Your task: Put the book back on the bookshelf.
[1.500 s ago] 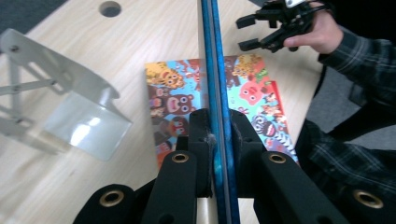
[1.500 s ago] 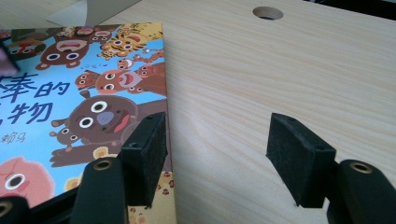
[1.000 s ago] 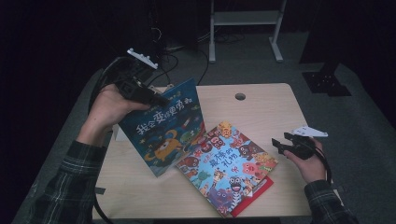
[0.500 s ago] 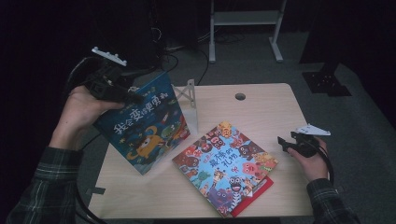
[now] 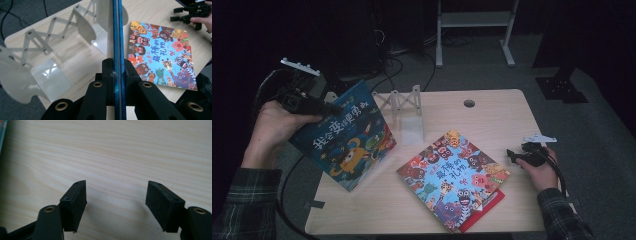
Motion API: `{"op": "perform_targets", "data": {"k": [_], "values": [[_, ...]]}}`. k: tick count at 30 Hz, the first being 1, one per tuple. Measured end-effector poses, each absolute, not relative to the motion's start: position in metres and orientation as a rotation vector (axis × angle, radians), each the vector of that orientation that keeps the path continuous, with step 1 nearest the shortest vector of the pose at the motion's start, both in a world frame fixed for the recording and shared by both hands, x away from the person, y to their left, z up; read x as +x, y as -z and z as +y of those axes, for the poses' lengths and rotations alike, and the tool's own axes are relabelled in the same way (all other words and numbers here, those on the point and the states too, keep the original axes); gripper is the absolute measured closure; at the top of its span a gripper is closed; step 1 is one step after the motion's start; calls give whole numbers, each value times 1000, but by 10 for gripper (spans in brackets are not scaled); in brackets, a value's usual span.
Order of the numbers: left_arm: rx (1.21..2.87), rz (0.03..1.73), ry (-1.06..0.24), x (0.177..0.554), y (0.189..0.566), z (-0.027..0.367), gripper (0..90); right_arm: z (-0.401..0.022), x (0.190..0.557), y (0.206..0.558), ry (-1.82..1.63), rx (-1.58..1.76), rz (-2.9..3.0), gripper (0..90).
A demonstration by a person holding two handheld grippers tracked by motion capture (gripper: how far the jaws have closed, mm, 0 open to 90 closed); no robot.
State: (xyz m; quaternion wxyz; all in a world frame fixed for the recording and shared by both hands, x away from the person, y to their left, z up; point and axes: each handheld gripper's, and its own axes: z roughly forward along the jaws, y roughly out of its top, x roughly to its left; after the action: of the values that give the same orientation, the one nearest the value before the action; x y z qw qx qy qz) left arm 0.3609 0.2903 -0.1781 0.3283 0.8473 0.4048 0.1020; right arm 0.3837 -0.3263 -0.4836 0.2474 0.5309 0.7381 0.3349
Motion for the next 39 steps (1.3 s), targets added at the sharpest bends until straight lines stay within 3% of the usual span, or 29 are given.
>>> {"op": "perform_targets", "data": {"k": [8,26,39], "values": [[2194,1141,-281,357,183,312,824,-328,386,486,-914,1483,2023,189],[2122,1336,-322,362,186,357,824,-328,386,486,-914,1485,2024,184],[2041,1454,-335,389,191,367,824,-328,386,486,-913,1485,2023,183]]}}
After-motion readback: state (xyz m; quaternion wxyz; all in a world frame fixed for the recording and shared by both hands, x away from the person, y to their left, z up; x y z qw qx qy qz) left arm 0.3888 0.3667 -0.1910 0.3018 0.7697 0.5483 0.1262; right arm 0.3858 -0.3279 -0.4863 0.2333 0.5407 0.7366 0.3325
